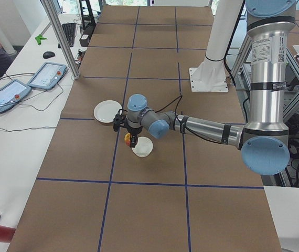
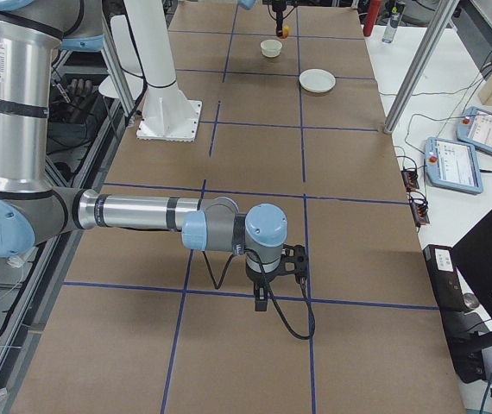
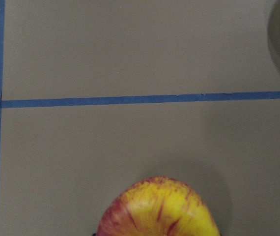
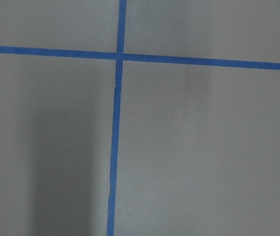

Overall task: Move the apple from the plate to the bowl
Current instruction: 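Lower the apple into the white bowl and open the left gripper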

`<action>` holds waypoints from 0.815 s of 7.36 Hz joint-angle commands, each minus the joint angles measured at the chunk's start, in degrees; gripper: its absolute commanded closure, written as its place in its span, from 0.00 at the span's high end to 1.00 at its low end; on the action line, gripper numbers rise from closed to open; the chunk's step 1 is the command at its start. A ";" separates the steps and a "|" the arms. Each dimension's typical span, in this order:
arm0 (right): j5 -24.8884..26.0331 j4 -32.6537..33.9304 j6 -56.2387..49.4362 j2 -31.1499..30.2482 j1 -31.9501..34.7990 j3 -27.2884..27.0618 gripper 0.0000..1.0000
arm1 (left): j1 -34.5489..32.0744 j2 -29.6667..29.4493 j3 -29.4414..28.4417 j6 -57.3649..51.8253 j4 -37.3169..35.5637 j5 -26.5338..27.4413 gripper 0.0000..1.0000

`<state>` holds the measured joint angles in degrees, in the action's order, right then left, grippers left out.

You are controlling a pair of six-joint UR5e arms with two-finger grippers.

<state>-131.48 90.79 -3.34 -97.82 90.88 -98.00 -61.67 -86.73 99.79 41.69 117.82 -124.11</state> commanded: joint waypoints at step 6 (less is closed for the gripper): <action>0.00 0.00 0.00 0.00 0.00 0.00 1.00 | 4.98 2.44 -0.74 0.32 0.65 -0.08 0.36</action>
<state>-131.48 90.79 -3.34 -97.82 90.88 -98.00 -57.47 -84.50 99.04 41.89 118.46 -124.19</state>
